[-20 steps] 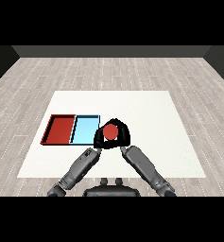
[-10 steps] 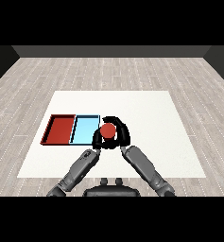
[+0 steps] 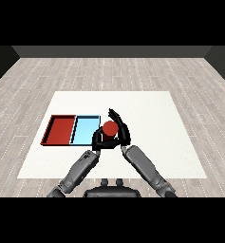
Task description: Pick the red can and put it in the red box
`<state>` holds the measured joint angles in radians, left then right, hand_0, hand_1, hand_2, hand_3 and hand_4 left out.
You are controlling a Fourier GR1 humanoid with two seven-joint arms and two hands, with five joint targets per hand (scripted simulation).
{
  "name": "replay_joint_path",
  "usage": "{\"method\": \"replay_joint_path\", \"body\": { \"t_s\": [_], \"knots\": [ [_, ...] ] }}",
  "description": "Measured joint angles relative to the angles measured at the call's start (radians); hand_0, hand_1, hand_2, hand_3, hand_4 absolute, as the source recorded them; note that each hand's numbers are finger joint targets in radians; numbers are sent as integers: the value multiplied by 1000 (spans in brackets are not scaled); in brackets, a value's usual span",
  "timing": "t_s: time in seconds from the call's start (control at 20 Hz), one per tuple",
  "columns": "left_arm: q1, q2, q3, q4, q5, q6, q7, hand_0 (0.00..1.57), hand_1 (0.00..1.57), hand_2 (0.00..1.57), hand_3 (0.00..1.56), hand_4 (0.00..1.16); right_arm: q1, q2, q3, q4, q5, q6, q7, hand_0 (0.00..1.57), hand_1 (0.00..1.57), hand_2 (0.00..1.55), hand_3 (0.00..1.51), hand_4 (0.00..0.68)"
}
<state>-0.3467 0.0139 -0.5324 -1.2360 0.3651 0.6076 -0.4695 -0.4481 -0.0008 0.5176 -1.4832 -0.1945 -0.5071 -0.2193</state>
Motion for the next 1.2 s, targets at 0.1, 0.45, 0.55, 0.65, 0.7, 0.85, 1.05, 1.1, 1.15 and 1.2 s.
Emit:
{"method": "replay_joint_path", "body": {
  "t_s": [0.1,0.45,0.55,0.65,0.7,0.85,1.05,1.1,1.15,1.2],
  "knots": [
    [0,-2,3,-1,-9,1,-6,1571,1571,1571,1483,1135,12,0,12,0,-5,-12,-8,0,0,0,0,0],
    [-27,-8,23,1,-25,14,20,1571,1571,1571,1456,1132,85,-11,-22,-57,-8,37,-8,0,0,0,0,0],
    [-24,-10,33,-5,-36,21,23,1571,1571,1561,1460,1132,103,-25,-48,-105,-14,58,17,0,0,0,0,0],
    [-19,-10,47,-14,-52,15,32,1571,1571,1558,1467,1132,137,-40,-63,-159,-10,79,29,0,0,0,0,0],
    [-21,-5,54,-22,-59,13,46,1571,1571,1561,1465,1133,153,-54,-79,-189,-16,91,32,0,0,0,0,0],
    [-18,7,84,-21,-68,-8,40,1571,1571,1571,1472,1127,191,-87,-137,-240,-48,142,38,0,0,0,0,0],
    [-7,51,140,-48,-80,-28,55,1571,1571,1571,1480,1133,276,-120,-181,-337,-78,176,42,0,0,0,0,0],
    [-17,73,163,-54,-77,-36,69,1571,1571,1571,1479,1126,296,-136,-203,-348,-92,194,33,0,0,0,0,0],
    [-11,89,172,-77,-86,-32,86,1571,1571,1571,1487,1125,309,-144,-213,-355,-92,203,31,0,0,0,0,0],
    [-19,110,183,-88,-93,-28,110,1571,1571,1571,1482,1127,335,-160,-229,-371,-102,218,26,0,0,0,0,0]
  ]
}}
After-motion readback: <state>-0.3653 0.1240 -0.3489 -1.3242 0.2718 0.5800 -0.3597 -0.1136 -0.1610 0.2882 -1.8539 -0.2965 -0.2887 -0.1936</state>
